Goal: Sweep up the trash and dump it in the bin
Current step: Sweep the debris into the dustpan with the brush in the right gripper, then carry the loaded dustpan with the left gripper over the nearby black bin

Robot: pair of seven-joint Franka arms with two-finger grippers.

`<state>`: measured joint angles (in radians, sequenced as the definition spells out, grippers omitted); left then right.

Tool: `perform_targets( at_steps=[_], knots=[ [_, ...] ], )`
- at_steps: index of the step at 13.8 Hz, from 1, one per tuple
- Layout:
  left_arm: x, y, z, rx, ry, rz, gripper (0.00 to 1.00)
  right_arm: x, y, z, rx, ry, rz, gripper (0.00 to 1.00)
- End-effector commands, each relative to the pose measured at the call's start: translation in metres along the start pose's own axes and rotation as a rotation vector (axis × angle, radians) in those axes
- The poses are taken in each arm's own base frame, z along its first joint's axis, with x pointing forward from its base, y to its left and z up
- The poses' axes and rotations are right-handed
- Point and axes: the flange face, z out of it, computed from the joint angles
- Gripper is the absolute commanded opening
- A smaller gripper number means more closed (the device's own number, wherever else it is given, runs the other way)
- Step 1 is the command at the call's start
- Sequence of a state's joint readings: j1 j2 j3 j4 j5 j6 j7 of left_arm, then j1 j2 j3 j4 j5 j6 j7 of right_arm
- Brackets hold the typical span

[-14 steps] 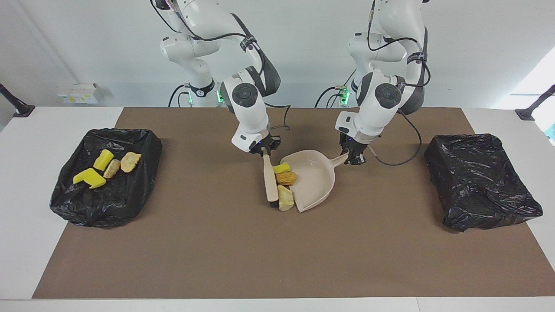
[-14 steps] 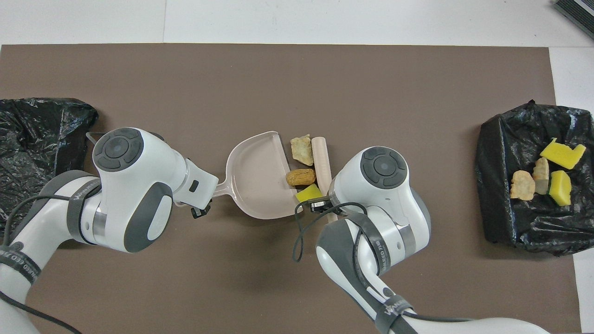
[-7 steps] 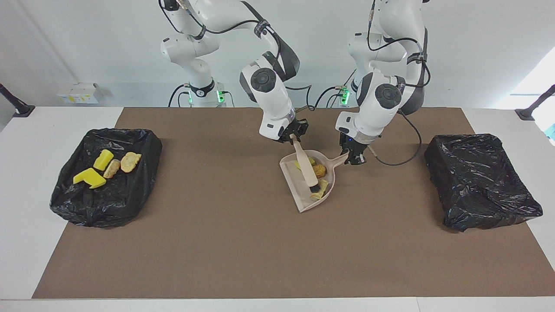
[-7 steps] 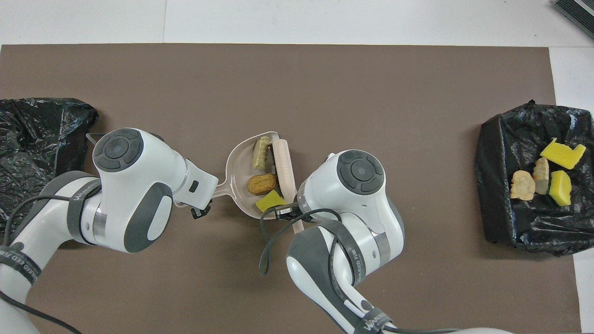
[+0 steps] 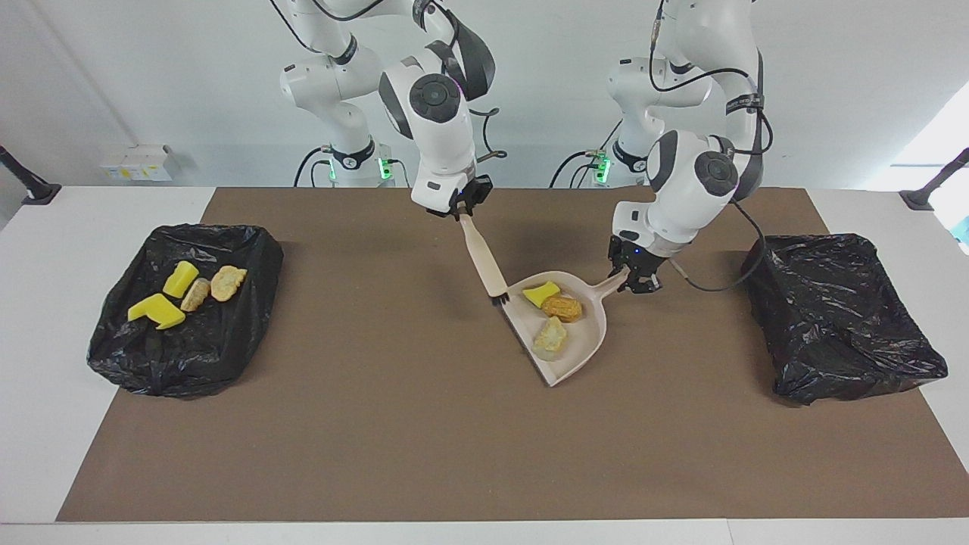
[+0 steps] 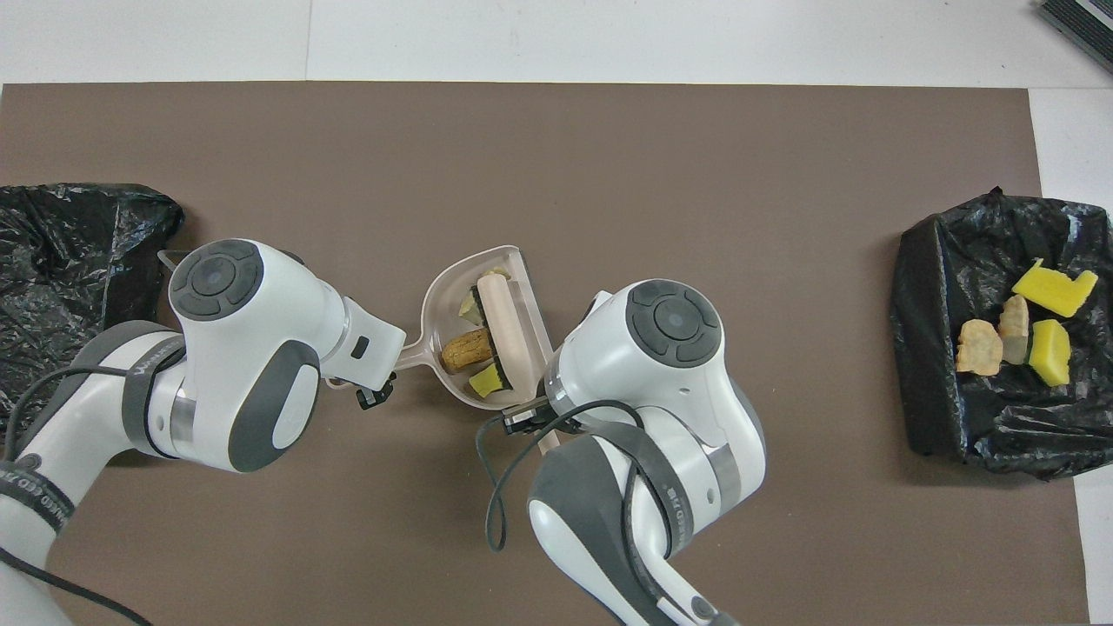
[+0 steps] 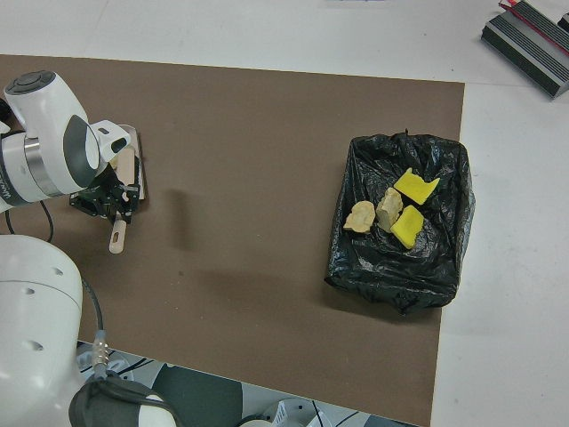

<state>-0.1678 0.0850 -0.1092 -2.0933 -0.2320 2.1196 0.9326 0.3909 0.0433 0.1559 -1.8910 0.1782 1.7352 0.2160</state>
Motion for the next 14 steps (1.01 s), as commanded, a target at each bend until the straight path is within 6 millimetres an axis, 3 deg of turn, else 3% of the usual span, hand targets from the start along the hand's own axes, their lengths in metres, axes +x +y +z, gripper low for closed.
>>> perform_targets(
  at_steps=[1,4,8,12,14],
  knots=[
    [-0.022,-0.014,-0.030,0.020,0.068,-0.070,0.00,-0.013,-0.017,0.003,-0.031,0.032,0.144,0.00],
    [-0.045,-0.026,-0.065,0.049,0.099,-0.117,0.00,-0.032,-0.035,0.022,-0.027,0.086,0.170,0.00],
    [-0.092,-0.056,-0.112,0.015,0.098,-0.158,0.00,-0.054,-0.085,0.066,-0.041,0.095,0.205,0.00],
    [-0.182,-0.100,-0.156,-0.010,0.114,-0.146,0.00,-0.076,-0.111,0.099,-0.057,0.094,0.220,0.00],
    [-0.223,-0.113,-0.165,-0.019,0.096,-0.118,0.00,-0.089,-0.126,0.128,-0.056,0.112,0.233,0.00]
  ],
)
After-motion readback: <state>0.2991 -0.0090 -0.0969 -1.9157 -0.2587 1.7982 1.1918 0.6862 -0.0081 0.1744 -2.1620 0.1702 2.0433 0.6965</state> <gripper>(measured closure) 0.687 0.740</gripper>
